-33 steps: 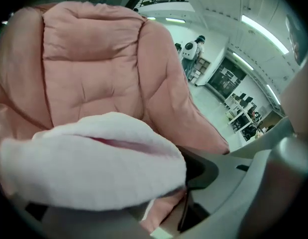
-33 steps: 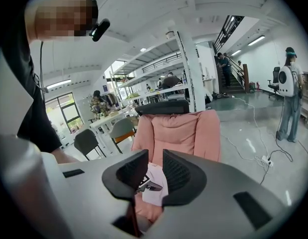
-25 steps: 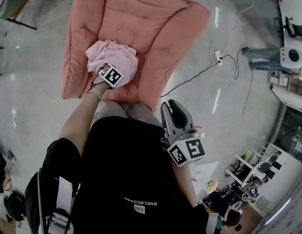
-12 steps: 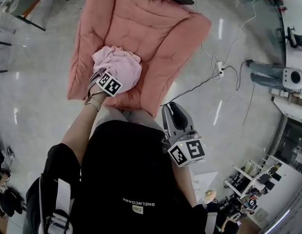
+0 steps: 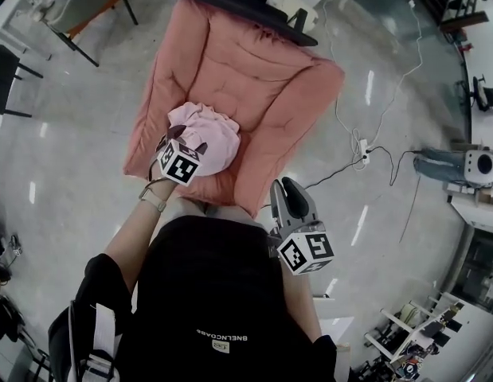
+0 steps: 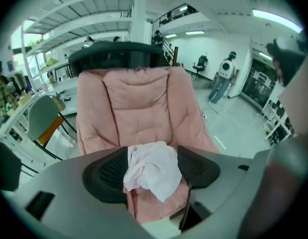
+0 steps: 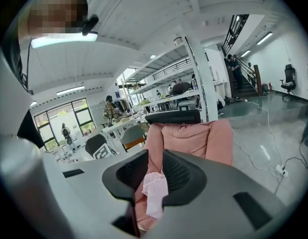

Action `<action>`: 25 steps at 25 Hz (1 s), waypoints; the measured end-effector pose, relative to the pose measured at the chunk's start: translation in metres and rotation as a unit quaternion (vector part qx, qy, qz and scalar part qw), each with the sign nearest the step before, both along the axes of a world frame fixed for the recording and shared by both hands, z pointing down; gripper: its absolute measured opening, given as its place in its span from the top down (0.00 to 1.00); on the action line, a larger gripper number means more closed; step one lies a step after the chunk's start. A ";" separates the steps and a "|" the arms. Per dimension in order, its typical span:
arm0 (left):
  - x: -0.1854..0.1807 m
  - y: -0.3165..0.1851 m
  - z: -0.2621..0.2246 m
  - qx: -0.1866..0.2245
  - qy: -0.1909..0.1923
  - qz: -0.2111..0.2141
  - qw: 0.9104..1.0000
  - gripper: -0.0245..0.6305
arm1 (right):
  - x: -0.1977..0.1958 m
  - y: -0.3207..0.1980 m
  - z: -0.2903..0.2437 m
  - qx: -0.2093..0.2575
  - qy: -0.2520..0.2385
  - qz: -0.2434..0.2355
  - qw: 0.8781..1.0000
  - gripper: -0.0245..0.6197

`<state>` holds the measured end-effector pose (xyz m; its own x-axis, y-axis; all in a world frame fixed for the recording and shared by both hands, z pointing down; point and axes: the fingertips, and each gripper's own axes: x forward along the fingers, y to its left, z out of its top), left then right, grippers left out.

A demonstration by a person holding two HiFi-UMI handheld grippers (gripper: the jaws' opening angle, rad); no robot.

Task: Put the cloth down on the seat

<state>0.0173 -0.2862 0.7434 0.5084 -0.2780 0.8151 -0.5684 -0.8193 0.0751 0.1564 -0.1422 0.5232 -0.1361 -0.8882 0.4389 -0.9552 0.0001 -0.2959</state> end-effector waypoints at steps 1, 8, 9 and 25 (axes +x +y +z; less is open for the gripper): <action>0.002 -0.001 -0.019 0.007 0.018 -0.008 1.000 0.48 | 0.002 0.000 -0.001 0.000 -0.005 0.000 1.000 0.80; 0.005 0.002 -0.143 0.048 0.112 -0.044 0.992 0.48 | 0.008 -0.015 -0.012 0.006 -0.011 -0.023 1.000 0.80; 0.004 0.004 -0.158 0.056 0.120 -0.047 0.990 0.49 | 0.007 -0.017 -0.015 0.010 -0.013 -0.029 0.999 0.80; -0.042 0.050 -0.311 0.148 0.195 -0.122 0.962 0.71 | -0.029 -0.043 -0.075 0.057 -0.036 -0.126 0.990 0.80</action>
